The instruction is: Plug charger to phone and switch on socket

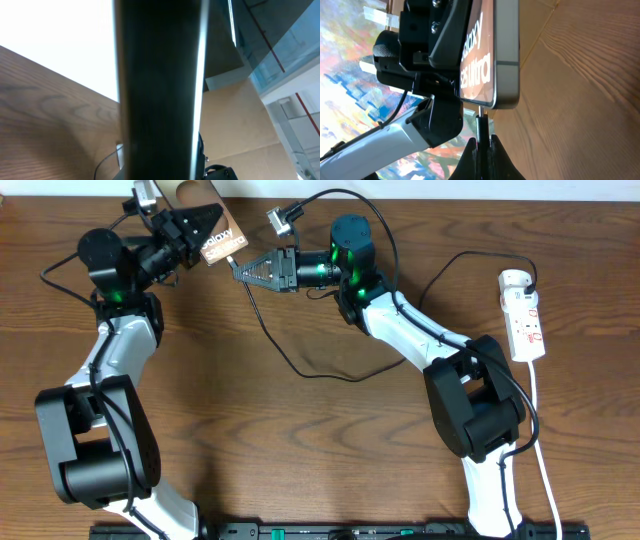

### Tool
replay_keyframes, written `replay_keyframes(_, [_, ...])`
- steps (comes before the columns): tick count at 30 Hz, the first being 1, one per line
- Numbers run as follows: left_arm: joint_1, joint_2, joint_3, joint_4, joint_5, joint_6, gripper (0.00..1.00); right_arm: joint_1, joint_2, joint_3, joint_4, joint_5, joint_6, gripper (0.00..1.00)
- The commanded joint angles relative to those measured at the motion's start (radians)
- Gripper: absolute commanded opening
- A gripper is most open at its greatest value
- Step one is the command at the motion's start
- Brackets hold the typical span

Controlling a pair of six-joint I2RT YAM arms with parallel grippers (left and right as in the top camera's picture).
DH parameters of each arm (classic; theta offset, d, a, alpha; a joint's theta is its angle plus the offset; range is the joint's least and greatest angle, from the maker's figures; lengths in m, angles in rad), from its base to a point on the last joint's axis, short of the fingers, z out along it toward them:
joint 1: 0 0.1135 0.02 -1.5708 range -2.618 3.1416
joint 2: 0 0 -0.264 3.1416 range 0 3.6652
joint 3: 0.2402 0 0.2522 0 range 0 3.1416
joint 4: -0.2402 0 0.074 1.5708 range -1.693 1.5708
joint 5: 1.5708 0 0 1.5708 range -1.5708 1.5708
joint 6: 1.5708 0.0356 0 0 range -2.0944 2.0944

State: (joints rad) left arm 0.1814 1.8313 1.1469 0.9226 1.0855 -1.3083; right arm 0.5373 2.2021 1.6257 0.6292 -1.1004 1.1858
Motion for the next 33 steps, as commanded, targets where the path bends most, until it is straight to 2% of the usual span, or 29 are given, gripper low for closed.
replay_keyframes(1, [-0.048, -0.009, 0.002, 0.007, 0.171, -0.002, 0.07, -0.002, -0.006, 0.022, 0.014, 0.173, 0.006, 0.01])
replay_keyframes(13, [0.064, -0.009, 0.003, 0.007, 0.164, -0.002, 0.07, -0.013, -0.006, 0.022, 0.010, 0.029, 0.003, 0.01])
replay_keyframes(33, [0.070, -0.009, 0.003, 0.007, 0.163, 0.086, 0.07, 0.008, -0.006, 0.022, 0.010, -0.063, -0.006, 0.01])
